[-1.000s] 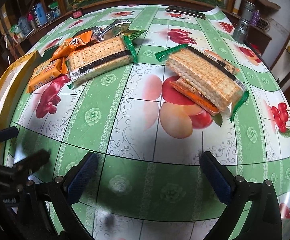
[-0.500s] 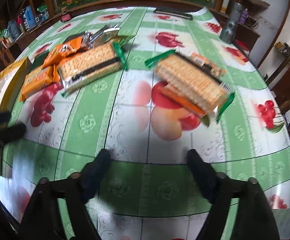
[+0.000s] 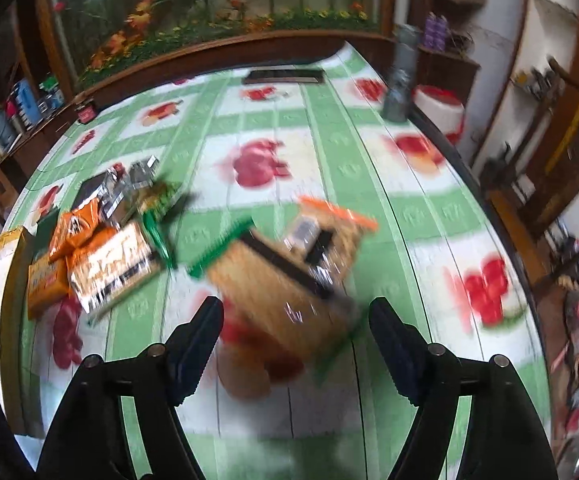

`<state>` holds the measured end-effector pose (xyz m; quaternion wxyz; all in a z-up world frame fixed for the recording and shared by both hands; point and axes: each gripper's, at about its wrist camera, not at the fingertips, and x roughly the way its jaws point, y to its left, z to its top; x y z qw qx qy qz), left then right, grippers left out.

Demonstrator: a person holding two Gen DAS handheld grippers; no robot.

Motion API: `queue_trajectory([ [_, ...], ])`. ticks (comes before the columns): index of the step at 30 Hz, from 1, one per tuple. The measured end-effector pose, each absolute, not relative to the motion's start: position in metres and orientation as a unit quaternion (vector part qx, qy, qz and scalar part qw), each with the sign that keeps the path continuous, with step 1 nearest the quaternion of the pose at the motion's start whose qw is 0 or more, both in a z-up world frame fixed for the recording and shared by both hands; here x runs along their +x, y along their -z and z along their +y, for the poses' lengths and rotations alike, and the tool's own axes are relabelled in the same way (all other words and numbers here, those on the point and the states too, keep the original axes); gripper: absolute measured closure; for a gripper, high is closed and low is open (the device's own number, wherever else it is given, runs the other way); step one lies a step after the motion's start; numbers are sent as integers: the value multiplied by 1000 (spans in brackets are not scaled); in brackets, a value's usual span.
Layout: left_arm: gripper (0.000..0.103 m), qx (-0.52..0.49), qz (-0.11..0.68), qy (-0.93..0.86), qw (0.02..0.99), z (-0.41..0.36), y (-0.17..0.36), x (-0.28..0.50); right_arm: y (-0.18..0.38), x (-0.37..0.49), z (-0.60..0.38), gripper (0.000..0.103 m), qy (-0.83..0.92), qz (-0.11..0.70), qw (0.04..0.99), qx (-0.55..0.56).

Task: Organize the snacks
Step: 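Grasp a green-ended cracker pack with the right gripper while the left grasps another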

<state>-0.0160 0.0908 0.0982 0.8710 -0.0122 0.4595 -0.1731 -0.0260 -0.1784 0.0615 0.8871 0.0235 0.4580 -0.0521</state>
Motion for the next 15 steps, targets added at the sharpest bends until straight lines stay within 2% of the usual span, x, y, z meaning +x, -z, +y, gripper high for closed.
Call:
queue_trajectory([
  [8, 25, 10, 480, 211, 851, 66, -86, -8, -38, 18, -154, 25, -24, 485, 873, -33],
  [11, 25, 17, 486, 214, 847, 56, -81, -1, -31, 21, -149, 28, -36, 497, 866, -42],
  [15, 25, 27, 493, 214, 843, 44, -76, 7, -31, 21, -152, 54, -30, 502, 864, -35],
])
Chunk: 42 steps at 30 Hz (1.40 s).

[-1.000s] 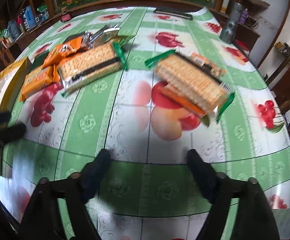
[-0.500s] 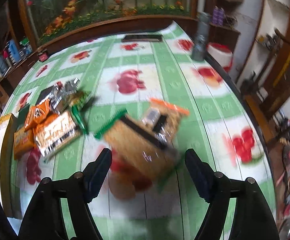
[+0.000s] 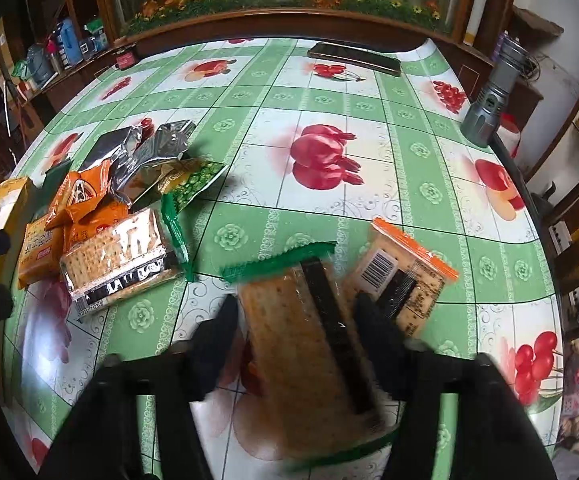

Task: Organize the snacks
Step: 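Grasp a green-ended cracker pack with the right gripper while the left grasps another, then carry both cracker packs over the yellow-rimmed white tray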

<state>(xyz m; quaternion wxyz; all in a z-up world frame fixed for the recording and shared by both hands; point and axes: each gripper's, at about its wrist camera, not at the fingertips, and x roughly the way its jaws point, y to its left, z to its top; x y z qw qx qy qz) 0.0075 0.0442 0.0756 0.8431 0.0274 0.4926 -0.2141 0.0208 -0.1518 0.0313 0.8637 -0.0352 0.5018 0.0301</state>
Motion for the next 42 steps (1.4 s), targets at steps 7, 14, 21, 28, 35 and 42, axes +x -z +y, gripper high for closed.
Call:
queue_trajectory([
  [7, 25, 31, 494, 218, 841, 30, -72, 18, -37, 7, -179, 55, -69, 522, 846, 78],
  [14, 25, 105, 491, 234, 833, -7, -56, 32, -37, -16, -199, 55, -86, 530, 829, 153],
  [21, 58, 236, 500, 199, 809, -41, -21, 19, -39, -34, -202, 55, -94, 532, 825, 166],
  [28, 59, 154, 524, 180, 818, -11, -32, 5, -40, -39, -186, 55, -118, 534, 822, 161],
  [35, 59, 41, 498, 159, 852, 38, -78, -29, -43, -41, -165, 55, -145, 541, 816, 143],
  [42, 59, -47, 478, 102, 871, 106, -104, -58, -48, -39, -128, 55, -188, 542, 809, 125],
])
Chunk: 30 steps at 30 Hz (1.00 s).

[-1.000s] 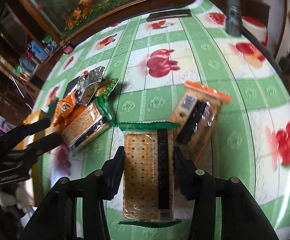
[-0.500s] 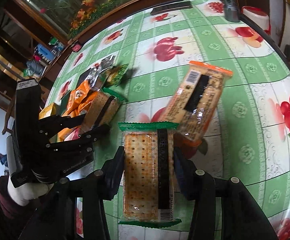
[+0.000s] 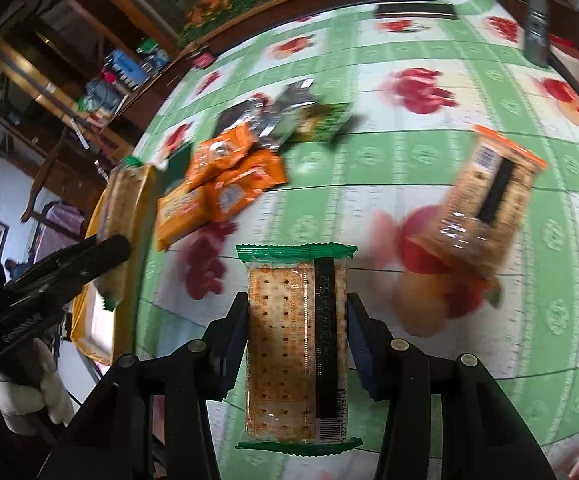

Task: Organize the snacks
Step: 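Carry both cracker packs over the yellow-rimmed white tray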

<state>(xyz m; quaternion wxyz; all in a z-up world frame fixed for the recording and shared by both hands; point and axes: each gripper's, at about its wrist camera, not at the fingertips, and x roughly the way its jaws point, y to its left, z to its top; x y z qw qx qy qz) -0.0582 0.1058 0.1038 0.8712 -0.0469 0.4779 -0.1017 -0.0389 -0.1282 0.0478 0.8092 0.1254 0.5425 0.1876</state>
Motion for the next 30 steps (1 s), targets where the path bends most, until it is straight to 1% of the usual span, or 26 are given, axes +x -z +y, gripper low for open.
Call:
queue_trajectory([
  [4, 58, -99, 479, 53, 871, 160, -103, -78, -54, -38, -100, 55, -215, 542, 804, 117],
  [8, 58, -124, 484, 11, 866, 203, -95, -91, -65, -38, -72, 55, -237, 536, 804, 99],
  [18, 58, -119, 508, -29, 852, 265, -71, -92, -87, -31, 29, 56, -314, 534, 780, 89],
  [24, 58, -134, 541, -28, 830, 296, -42, -85, -73, -28, 108, 56, -353, 554, 750, 77],
  [30, 58, -146, 556, -11, 819, 312, -29, -86, -49, -21, 147, 56, -345, 577, 736, 81],
])
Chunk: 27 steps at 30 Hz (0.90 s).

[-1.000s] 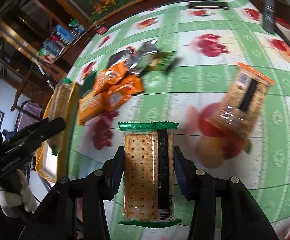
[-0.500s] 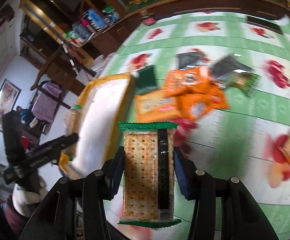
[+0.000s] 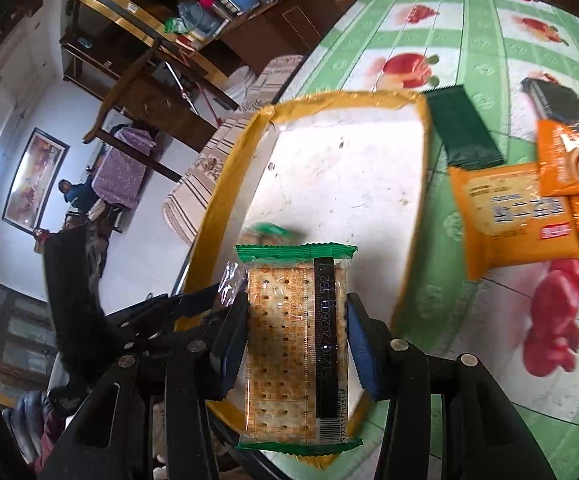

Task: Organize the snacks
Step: 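Carry both cracker packs over the yellow-rimmed white tray, then lower both cracker packs into the tray and open both grippers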

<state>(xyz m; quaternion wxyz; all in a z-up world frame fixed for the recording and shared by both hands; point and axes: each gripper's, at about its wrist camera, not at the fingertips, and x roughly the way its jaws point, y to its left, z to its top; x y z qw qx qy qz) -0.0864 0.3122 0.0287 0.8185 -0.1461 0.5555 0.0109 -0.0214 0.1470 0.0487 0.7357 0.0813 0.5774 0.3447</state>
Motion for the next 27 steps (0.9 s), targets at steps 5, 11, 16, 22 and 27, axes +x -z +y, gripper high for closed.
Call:
queue_trajectory([
  [5, 57, -162, 539, 0, 827, 329, -44, -83, -37, -23, 165, 55, -327, 584, 740, 67],
  [11, 55, -172, 518, 7, 838, 343, -61, -79, -34, -19, 176, 53, -309, 582, 749, 64],
  [16, 55, -180, 513, 25, 839, 346, -64, -72, -52, -24, 168, 53, -295, 556, 774, 63],
  [22, 55, -182, 507, 50, 841, 343, -68, -65, -71, -28, 131, 53, -173, 494, 852, 6],
  [27, 55, -177, 513, 63, 838, 338, -66, -64, -43, -19, 121, 62, -173, 544, 819, 55],
])
